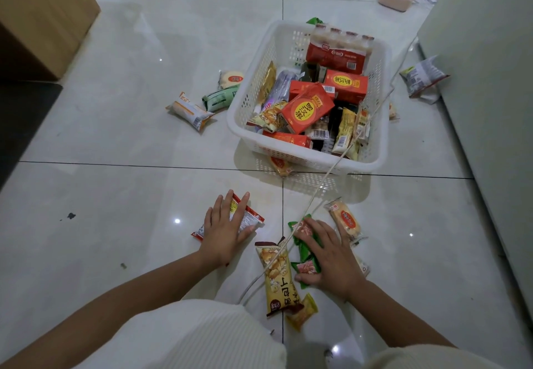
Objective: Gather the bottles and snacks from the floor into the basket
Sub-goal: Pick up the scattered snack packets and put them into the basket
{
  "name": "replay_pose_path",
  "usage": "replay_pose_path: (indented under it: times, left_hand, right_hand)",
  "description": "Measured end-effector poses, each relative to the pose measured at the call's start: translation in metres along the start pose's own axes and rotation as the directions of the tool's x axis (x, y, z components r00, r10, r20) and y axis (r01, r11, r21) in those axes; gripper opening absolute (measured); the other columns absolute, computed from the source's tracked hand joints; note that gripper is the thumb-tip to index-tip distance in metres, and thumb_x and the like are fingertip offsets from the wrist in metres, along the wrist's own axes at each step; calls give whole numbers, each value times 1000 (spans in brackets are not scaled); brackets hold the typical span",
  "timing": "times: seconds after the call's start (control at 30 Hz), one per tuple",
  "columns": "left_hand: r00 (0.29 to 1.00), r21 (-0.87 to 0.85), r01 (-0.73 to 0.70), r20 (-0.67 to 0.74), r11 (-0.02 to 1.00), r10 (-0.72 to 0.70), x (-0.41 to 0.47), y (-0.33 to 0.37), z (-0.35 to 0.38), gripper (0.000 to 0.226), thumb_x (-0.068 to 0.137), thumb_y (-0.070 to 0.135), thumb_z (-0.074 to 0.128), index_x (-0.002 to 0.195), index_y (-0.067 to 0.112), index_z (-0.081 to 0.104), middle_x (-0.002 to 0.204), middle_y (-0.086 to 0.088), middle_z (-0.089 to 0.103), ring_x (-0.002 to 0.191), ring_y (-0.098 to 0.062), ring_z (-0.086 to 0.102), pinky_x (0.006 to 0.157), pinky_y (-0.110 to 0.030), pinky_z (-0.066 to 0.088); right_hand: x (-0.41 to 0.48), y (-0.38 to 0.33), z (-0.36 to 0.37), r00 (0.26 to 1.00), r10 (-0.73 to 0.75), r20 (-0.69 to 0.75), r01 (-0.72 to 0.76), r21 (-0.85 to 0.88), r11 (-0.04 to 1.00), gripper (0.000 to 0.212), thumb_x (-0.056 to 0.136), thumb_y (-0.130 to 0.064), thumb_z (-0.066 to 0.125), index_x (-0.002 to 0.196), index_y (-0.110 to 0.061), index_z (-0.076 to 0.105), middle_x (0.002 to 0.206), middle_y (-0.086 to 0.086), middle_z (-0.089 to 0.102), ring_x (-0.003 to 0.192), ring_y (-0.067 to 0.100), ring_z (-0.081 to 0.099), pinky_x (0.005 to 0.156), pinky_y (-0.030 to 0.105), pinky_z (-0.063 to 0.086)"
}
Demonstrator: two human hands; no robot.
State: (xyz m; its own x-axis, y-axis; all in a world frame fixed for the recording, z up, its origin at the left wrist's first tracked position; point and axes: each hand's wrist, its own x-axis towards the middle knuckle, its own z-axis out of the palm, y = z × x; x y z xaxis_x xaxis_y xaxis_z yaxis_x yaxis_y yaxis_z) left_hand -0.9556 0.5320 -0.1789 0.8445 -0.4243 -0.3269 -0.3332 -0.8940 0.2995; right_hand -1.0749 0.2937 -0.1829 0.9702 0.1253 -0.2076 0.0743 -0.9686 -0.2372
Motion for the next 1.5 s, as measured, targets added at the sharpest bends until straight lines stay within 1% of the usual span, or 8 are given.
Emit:
replay_pose_path:
  times: [0.23,0.53,0.7,0.77,0.9,1.03,1.23,1.5]
  left_hand:
    - [1000,-39,-9,-18,999,9,0,0,0,98,66,87,-8,149,36,-10,160,-3,-11,147,-28,-11,117,-48,-2]
    - [1000,-31,10,-19,999,-10,0,2,-1,84,79,69,17,150,31,-8,160,-5,-9,147,-29,-8,117,-48,-1]
    - [1000,-28,10,-23,1000,-11,-1,3,-2,86,78,69,17,151,30,-6,161,-5,-8,147,-29,-7,117,-49,0]
    - [1000,-20,15,-14,1000,-15,0,3,-2,86,78,69,16,150,31,-8,160,-5,-10,147,-29,-9,117,-48,-1]
    - [1000,-20,20,-12,1000,-20,1,2,-1,85,78,70,16,150,33,-9,160,-4,-11,147,-29,-9,117,-49,-2]
    - [1000,-15,17,-22,1000,-18,1,0,1,85,77,75,11,149,33,-9,161,-4,-9,147,-29,-8,117,-49,-1]
    - [999,-20,10,-40,1000,-10,1,-1,4,104,59,87,-19,149,37,-9,161,-3,-9,147,-29,-7,117,-48,0]
    - [1000,-103,-2,30,995,5,0,-3,-4,98,72,70,44,150,37,-5,160,-3,-10,147,-30,-4,116,-52,6]
  right_hand:
    - [-16,12,0,991,130,-43,-128,50,991,105,59,-76,55,146,-25,25,142,-1,32,133,21,28,115,44,3]
    - [-53,53,0,948,315,-34,-311,93,946,110,56,-79,55,143,-16,28,156,6,22,144,23,12,117,48,3]
    - [-47,53,-3,941,338,26,-339,41,940,120,53,-88,43,148,-35,-7,157,4,-20,144,24,-21,114,48,-13]
    - [-42,50,-2,948,316,43,-317,13,948,108,56,-90,38,147,-43,2,157,4,-20,143,26,-25,112,50,-15]
    - [-43,43,3,941,337,-17,-337,17,941,85,62,-82,45,131,-34,46,154,12,22,144,35,5,113,53,2]
    - [-51,32,7,905,413,-96,-410,56,910,72,64,-74,49,120,-29,55,139,13,39,126,38,33,97,52,36]
    - [-52,24,8,909,383,-167,-370,102,923,57,65,-59,66,109,-24,59,127,16,45,94,32,55,72,38,53]
    - [-45,18,0,868,480,-124,-434,280,857,46,66,-45,78,103,-22,62,129,8,37,79,24,62,65,31,54]
